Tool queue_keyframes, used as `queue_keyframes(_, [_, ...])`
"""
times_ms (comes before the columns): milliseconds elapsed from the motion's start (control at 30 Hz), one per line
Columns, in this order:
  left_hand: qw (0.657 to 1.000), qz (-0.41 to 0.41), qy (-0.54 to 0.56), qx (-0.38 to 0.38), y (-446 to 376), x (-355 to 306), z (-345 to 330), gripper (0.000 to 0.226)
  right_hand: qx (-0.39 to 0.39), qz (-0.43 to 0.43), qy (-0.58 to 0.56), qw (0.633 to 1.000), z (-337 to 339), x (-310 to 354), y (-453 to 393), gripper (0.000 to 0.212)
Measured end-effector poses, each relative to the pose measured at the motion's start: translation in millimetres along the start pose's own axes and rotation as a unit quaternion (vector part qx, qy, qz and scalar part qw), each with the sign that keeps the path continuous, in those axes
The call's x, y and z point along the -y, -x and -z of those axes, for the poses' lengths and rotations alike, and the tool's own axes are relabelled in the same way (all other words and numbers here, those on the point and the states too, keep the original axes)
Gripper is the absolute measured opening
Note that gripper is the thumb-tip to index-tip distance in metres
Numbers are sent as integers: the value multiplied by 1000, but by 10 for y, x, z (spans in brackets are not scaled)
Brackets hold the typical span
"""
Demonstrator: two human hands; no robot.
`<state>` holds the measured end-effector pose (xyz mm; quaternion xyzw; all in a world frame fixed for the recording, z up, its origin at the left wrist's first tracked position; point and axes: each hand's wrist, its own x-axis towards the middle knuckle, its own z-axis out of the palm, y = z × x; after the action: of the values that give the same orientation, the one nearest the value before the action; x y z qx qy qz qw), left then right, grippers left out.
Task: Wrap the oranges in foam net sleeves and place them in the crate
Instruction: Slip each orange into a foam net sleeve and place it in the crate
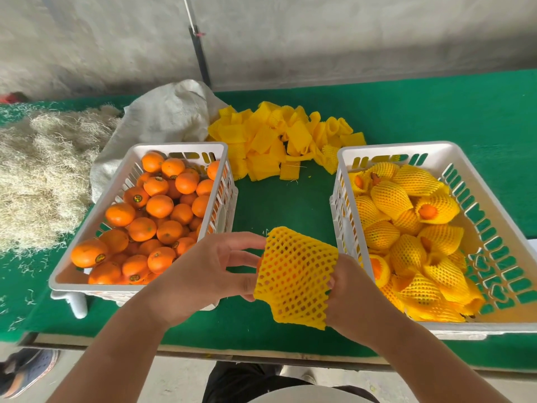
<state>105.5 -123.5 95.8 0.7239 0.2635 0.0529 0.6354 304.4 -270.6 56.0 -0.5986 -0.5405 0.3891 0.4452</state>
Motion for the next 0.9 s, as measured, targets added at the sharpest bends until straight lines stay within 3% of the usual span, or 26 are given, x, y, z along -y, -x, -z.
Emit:
queue_keyframes(133, [998,-8,58,10,13,27,-31,38,-46,-68,23,996,18,-89,25,18])
queue_keyframes(233, [984,4,173,-30,26,45,-134,43,-29,-10,-16,999,6,-55,-5,18])
queue_keyframes(300, [973,30,215,-81,7,36,-230,40,-22,22,-9,999,-5,36,-36,20])
queue_keyframes(400, [965,86,176,-174,-41,-6,-364,34,-26,20,58,998,-32,48,-65,31])
queue_keyframes(500, [939,110,170,-278,-91,-48,-413,34,-23,28,70,997,-98,38,-56,43])
queue_keyframes(567, [921,131,199,-309,-113,-85,-409,27,-12,24,72,997,-123,65,-65,42])
queue_keyframes(667, [905,167,231,-317,-122,-89,-406,23,5,19,84,996,-135,11,-89,42])
queue_keyframes(900, [909,167,212,-319,-66,-53,-458,28,21,-40,106,993,-73,-219,-72,40])
